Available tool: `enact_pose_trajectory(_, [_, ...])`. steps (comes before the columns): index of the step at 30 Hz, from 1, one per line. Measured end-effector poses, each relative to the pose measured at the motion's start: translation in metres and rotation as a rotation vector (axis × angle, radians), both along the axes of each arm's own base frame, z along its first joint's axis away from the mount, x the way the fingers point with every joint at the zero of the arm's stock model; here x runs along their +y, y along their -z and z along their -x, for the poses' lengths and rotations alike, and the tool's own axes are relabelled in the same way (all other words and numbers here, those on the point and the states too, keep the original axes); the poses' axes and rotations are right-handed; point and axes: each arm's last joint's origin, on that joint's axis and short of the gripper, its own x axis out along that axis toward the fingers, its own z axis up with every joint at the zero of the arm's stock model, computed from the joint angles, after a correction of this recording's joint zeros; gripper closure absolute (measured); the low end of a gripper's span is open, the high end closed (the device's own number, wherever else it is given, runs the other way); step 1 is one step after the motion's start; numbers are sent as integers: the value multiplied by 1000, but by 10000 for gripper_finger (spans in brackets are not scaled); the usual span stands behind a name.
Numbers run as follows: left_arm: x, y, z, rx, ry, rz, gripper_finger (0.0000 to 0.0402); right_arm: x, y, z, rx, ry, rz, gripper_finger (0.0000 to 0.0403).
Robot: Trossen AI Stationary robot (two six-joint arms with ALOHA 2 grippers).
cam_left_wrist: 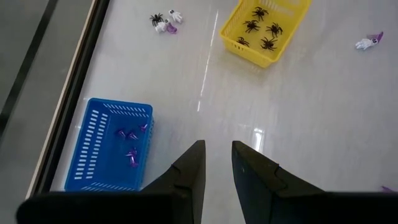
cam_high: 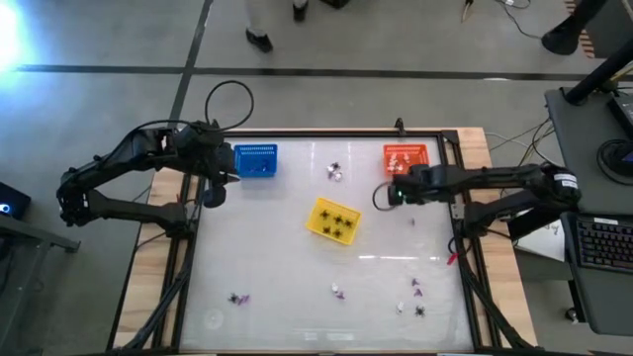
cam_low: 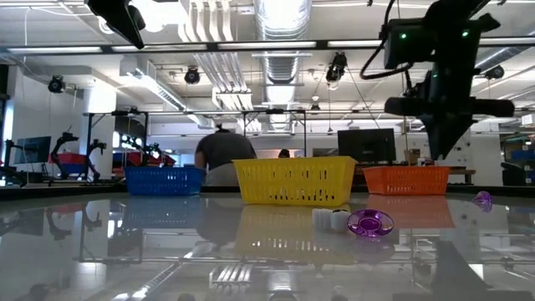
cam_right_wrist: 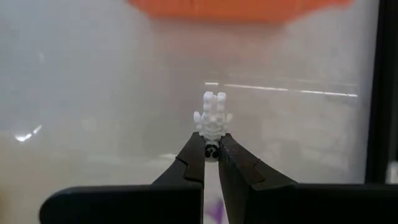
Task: Sort Halloween decoration
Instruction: Put the white skeleton toy into the orange bin
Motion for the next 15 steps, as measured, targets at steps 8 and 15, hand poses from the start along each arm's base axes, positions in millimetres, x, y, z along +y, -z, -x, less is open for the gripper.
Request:
enact_pose_trajectory(8, [0, 0, 0, -4, -27, 18, 340, -45, -3, 4, -64, -9, 51, 390])
enact_pose_trajectory(15, [0, 0, 0, -9, -52, 34, 340, -70, -4, 15, -73, -13, 71, 390])
